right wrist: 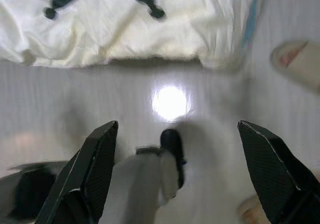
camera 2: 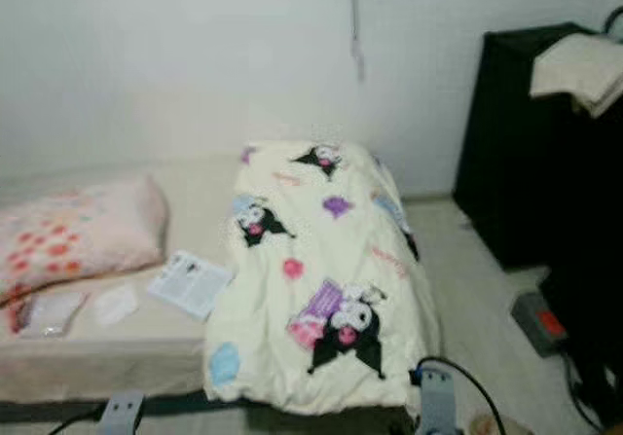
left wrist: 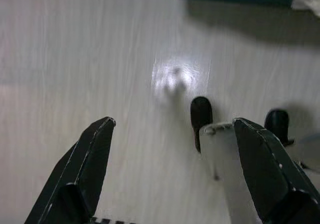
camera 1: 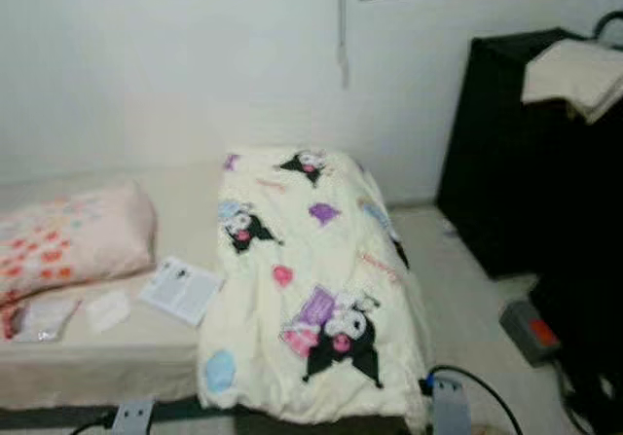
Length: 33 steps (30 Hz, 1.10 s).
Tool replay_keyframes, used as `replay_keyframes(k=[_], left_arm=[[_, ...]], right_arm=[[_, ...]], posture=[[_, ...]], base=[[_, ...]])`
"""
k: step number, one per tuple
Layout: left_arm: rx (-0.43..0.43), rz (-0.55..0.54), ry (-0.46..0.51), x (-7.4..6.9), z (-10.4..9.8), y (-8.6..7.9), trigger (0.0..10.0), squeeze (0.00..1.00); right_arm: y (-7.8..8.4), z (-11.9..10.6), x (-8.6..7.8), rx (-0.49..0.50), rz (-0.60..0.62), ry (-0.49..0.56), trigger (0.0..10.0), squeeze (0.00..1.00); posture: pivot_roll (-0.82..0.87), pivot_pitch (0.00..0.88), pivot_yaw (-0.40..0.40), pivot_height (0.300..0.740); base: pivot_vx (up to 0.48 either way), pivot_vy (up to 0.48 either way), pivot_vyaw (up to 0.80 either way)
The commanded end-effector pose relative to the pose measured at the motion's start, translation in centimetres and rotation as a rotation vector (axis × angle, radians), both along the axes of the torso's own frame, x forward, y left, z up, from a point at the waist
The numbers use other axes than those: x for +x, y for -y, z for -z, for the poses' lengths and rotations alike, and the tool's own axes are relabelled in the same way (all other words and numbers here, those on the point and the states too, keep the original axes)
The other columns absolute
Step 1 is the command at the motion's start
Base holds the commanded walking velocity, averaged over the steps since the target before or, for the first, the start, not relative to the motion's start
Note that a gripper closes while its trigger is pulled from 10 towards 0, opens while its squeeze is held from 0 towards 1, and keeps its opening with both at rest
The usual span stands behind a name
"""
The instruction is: Clean up the room
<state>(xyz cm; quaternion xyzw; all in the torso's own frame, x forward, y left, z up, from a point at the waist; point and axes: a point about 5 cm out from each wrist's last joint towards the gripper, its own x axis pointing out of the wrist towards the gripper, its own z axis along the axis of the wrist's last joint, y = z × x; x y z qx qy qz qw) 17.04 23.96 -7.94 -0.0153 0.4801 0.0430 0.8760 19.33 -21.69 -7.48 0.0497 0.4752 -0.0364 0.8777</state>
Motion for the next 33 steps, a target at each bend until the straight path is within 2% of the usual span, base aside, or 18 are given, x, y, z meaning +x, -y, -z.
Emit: replay_keyframes(k=[1, 7, 12, 19, 24, 29, 32, 33], left_arm=[[0.018, 0.011, -0.039, -1.0, 0.4, -0.3, 10.0, 0.00], [0.016, 0.006, -0.019, -0.6, 0.2, -0.2, 10.0, 0.00], [0.015, -0.001, -0.030, -1.1, 0.5, 0.0, 10.0, 0.00], [0.022, -0.011, -0.052, -1.8, 1.0, 0.6, 10.0, 0.00], [0.018, -0.010, -0.047, -1.5, 0.9, 0.9, 10.0, 0.00], [-0.002, -0.021, -0.024, -0.7, 0.7, 1.5, 10.0, 0.00], [-0.026, -0.006, -0.011, -0.2, 0.7, 2.5, 10.0, 0.00], [-0.026, -0.006, -0.011, -0.2, 0.7, 2.5, 10.0, 0.00]], right_arm=[[-0.6, 0.1, 0.1, 0.011, -0.026, 0.007, 10.0, 0.00], [-0.4, 0.0, 0.2, -0.012, -0.062, 0.002, 10.0, 0.00], [-0.3, -0.3, 0.7, -0.021, -0.076, 0.017, 10.0, 0.00], [-1.2, -0.9, 1.9, -0.004, -0.137, 0.072, 10.0, 0.00], [-1.4, -1.0, 2.2, -0.001, -0.135, 0.079, 10.0, 0.00], [-0.8, -1.4, 2.6, 0.012, -0.098, 0.100, 10.0, 0.00], [0.5, -2.5, 3.9, 0.002, -0.052, 0.155, 10.0, 0.00], [0.5, -2.5, 3.9, 0.002, -0.052, 0.155, 10.0, 0.00]], posture=[[-0.19, 0.000, 0.047, 0.740], [-0.17, 0.000, 0.016, 0.740], [-0.18, 0.000, 0.011, 0.740], [-0.18, 0.000, 0.004, 0.740], [-0.18, 0.000, 0.003, 0.740], [-0.18, 0.000, 0.003, 0.740], [-0.20, 0.000, 0.007, 0.740], [-0.20, 0.000, 0.007, 0.740]], base=[[0.000, 0.000, 0.73], [0.000, 0.000, 0.72], [0.000, 0.000, 0.72], [0.000, 0.000, 0.72], [0.000, 0.000, 0.72], [0.000, 0.000, 0.72], [0.000, 0.000, 0.72], [0.000, 0.000, 0.72]])
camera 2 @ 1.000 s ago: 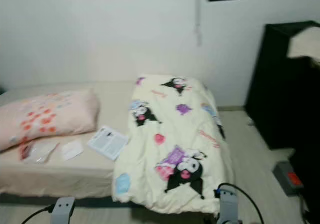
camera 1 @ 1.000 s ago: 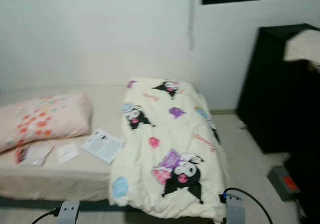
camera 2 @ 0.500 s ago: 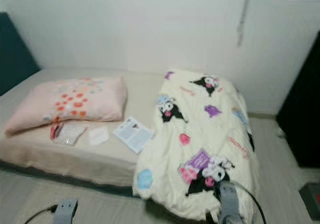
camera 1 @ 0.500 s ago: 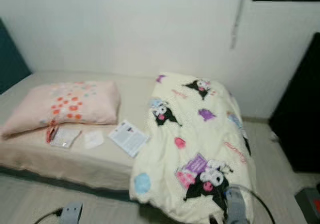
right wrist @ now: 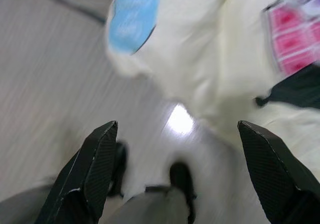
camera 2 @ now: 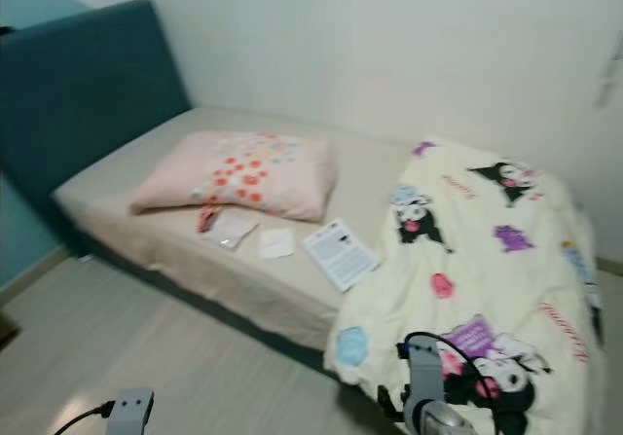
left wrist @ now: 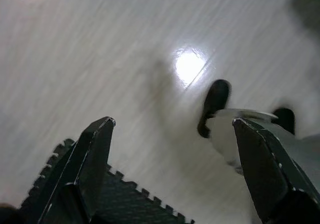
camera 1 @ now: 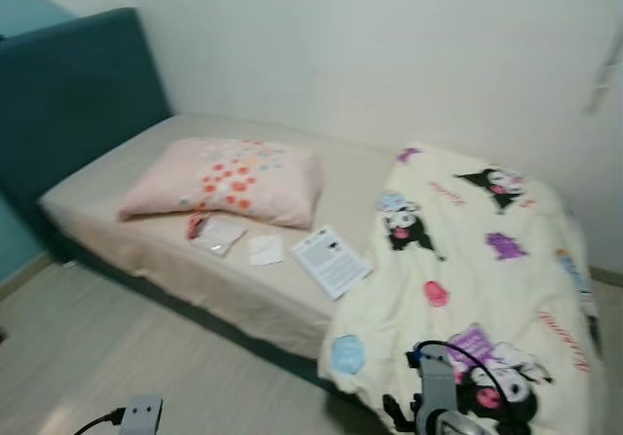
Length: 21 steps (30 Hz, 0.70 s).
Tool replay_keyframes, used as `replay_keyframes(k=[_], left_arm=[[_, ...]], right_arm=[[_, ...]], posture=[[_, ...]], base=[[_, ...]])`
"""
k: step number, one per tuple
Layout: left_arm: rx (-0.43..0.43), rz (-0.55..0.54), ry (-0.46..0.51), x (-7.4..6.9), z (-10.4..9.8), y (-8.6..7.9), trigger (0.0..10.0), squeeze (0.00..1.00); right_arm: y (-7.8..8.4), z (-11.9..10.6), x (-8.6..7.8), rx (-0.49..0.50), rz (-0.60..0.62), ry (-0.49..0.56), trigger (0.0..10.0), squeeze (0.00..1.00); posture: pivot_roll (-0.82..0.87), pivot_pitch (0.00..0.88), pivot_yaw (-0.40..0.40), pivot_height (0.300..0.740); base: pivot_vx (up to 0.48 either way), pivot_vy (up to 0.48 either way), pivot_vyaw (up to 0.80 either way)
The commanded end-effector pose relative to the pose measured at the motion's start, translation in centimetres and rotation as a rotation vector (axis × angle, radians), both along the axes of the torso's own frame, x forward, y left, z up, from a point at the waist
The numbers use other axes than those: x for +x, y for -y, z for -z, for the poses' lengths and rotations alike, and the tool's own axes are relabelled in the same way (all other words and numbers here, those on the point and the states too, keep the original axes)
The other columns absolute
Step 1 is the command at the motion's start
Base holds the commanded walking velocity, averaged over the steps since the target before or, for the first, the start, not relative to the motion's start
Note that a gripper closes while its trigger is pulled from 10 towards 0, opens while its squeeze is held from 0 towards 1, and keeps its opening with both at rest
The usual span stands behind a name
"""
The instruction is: Clean up the room
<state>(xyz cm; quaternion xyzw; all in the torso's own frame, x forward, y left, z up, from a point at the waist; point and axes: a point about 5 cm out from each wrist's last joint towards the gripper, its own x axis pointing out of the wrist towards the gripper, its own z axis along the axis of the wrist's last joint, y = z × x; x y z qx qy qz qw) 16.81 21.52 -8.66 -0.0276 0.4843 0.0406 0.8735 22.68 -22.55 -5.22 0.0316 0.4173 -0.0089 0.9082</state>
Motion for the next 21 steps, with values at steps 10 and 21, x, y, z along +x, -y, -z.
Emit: replay_keyframes(k=[10, 21], left_arm=[[-0.001, 0.012, 0.031, 1.2, -0.5, 0.3, 10.0, 0.00], [0.012, 0.024, 0.015, 0.3, -0.3, -0.4, 10.0, 0.00]], right_arm=[[-3.5, -0.3, 1.4, 0.064, -0.099, 0.046, 10.0, 0.00], [-6.5, 1.1, -0.1, 0.147, -0.105, -0.032, 10.0, 0.00]], posture=[[-0.17, 0.000, -0.012, 0.740], [-0.12, 0.000, -0.007, 0.740]], base=[[0.000, 0.000, 0.72], [0.122, 0.000, 0.32]])
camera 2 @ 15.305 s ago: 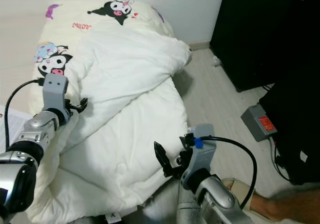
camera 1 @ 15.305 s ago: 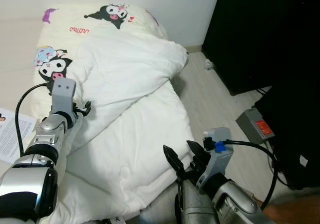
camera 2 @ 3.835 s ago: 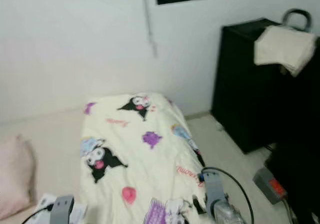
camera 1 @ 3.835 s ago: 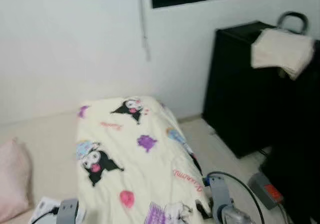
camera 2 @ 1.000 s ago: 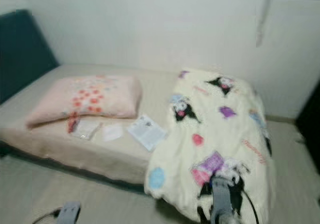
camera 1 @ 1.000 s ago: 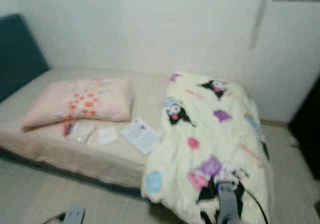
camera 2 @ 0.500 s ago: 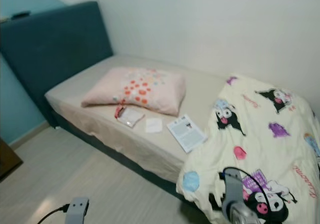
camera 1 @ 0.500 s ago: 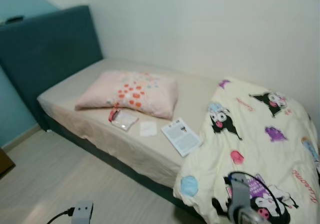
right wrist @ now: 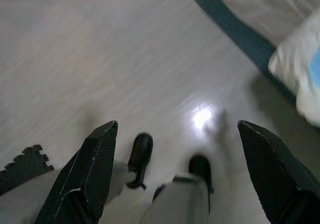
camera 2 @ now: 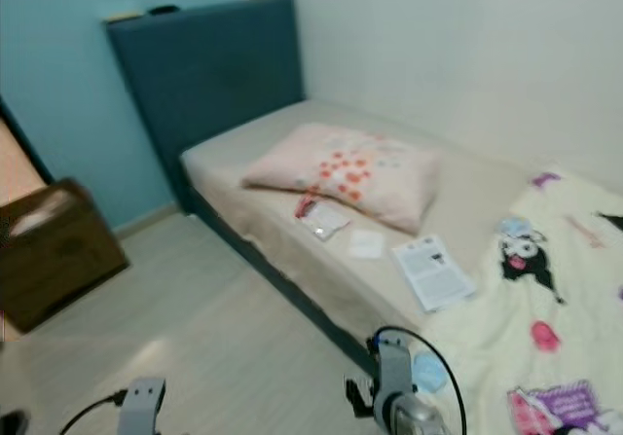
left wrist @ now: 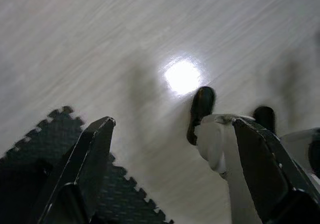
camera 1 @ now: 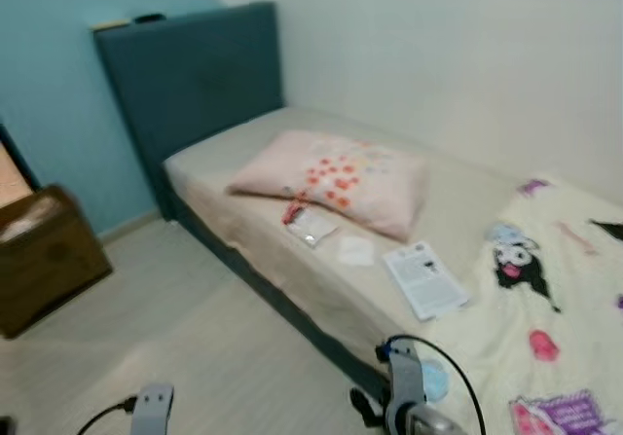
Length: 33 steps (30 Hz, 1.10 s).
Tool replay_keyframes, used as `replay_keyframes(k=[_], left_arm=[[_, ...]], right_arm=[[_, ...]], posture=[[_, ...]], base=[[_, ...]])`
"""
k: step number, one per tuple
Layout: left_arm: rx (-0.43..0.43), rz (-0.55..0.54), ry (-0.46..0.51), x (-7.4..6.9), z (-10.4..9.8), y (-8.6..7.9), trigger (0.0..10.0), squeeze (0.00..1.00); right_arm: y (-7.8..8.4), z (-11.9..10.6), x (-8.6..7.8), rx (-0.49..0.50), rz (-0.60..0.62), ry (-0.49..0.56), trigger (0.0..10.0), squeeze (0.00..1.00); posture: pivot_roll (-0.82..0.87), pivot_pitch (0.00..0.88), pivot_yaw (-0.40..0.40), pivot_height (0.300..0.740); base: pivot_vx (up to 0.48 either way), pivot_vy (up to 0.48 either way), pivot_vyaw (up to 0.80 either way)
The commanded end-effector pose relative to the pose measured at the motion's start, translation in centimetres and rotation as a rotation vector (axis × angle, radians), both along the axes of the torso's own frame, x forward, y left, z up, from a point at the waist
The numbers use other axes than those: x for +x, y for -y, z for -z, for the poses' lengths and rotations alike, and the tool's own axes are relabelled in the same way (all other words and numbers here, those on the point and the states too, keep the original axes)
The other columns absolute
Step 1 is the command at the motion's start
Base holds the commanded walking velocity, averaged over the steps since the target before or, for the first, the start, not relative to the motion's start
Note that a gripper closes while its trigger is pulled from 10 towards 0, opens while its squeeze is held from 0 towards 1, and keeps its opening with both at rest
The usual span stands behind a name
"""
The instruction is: Clean up the room
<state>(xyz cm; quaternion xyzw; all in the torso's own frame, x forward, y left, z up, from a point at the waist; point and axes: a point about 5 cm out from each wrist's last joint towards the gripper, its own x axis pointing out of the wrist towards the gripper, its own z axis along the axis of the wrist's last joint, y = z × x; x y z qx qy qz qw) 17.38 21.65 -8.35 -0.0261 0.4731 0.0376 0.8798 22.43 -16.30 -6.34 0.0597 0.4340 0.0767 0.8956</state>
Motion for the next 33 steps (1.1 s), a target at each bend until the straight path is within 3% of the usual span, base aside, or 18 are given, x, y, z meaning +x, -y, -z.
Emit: replay_keyframes(k=[1, 27, 33], left_arm=[[0.011, 0.017, -0.011, -0.26, 0.06, -0.30, 10.0, 0.00], [0.011, 0.032, -0.010, -0.41, 0.01, -0.70, 10.0, 0.00], [0.015, 0.040, -0.009, -0.31, -0.06, -0.78, 10.0, 0.00]], right_arm=[[-0.20, -0.07, 0.15, 0.023, 0.028, -0.001, 10.0, 0.00], [-0.27, -0.54, 0.93, 0.003, 0.027, 0.022, 10.0, 0.00], [-0.41, -0.56, 0.99, -0.005, 0.007, 0.016, 10.0, 0.00]], posture=[[-0.12, 0.000, -0.007, 0.740], [-0.10, 0.000, -0.009, 0.740], [-0.10, 0.000, -0.006, 0.740]], base=[[0.390, 0.000, 0.00], [0.459, 0.000, 0.00], [0.480, 0.000, -0.71]])
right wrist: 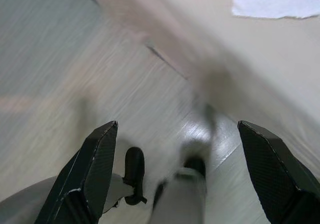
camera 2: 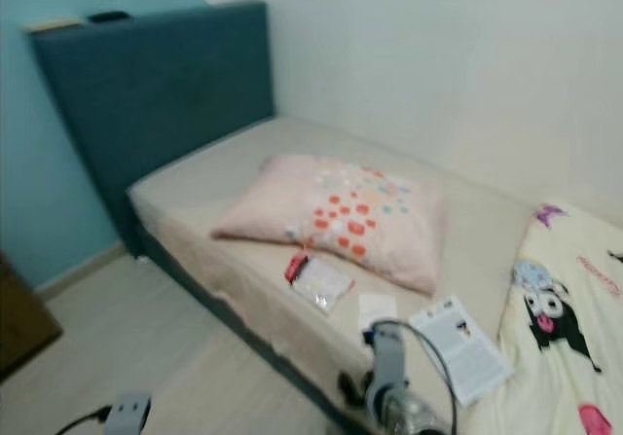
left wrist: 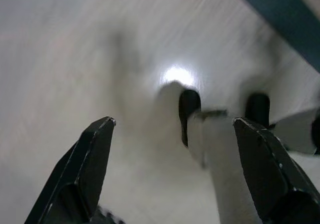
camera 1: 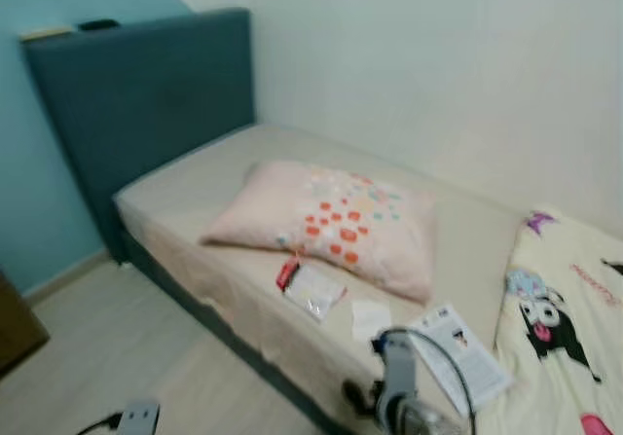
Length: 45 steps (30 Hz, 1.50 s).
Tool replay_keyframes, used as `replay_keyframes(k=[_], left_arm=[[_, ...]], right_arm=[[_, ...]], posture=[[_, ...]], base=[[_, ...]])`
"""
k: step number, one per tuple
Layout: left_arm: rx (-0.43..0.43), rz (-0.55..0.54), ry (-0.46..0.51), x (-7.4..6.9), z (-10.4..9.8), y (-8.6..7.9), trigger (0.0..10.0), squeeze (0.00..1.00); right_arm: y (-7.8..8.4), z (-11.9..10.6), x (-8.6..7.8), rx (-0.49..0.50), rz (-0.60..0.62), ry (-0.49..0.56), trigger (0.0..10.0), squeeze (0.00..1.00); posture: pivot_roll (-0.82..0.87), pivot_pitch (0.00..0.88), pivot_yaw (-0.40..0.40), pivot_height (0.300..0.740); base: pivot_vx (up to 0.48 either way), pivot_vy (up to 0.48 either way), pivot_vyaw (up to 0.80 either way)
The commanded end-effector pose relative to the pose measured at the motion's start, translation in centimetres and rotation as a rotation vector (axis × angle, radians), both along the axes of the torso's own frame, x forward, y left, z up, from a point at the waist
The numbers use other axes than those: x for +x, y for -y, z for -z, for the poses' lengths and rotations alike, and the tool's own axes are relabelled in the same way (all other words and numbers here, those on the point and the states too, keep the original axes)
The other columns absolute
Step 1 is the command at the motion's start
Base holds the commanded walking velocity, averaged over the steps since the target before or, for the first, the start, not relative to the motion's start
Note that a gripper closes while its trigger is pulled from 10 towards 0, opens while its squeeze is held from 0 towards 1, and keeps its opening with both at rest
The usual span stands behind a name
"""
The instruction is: Clean up the room
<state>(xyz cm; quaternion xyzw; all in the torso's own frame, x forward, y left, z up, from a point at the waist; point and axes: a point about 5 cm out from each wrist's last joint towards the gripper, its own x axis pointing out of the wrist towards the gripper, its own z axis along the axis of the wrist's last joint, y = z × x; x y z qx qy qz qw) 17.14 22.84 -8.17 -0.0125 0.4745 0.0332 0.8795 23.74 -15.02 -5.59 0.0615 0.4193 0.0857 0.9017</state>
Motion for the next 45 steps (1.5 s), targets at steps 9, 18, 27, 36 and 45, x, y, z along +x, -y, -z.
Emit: replay_keyframes(k=[9, 18, 27, 36, 45], left_arm=[[0.000, -0.005, 0.011, 0.3, -0.1, 0.2, 10.0, 0.00], [0.012, -0.017, 0.026, 0.7, -0.3, -0.1, 10.0, 0.00], [0.024, -0.049, 0.070, 1.4, -0.9, -0.7, 10.0, 0.00], [0.022, -0.009, 0.391, 9.2, -6.1, 0.0, 10.0, 0.00], [0.131, 0.105, 0.522, 12.3, -8.8, 1.3, 10.0, 0.00]], right_arm=[[0.7, 0.0, 0.0, -0.022, 0.012, -0.013, 10.0, 0.00], [0.6, -0.1, 0.2, -0.022, 0.024, -0.005, 10.0, 0.00], [0.8, -0.7, 1.0, -0.006, 0.059, 0.016, 10.0, 0.00], [2.0, -4.4, 5.4, -0.018, 0.116, 0.187, 10.0, 0.00], [1.8, -7.5, 8.4, -0.020, 0.091, 0.296, 10.0, 0.00]], posture=[[-0.10, 0.000, 0.004, 0.740], [-0.09, 0.000, 0.009, 0.740], [-0.09, 0.000, 0.014, 0.740], [-0.08, 0.000, 0.008, 0.740], [-0.09, 0.000, 0.005, 0.705]], base=[[0.280, 0.000, -0.75], [0.000, 0.000, -0.75], [0.000, 0.000, -0.75], [0.000, 0.000, -0.32], [0.000, 0.000, 0.00]])
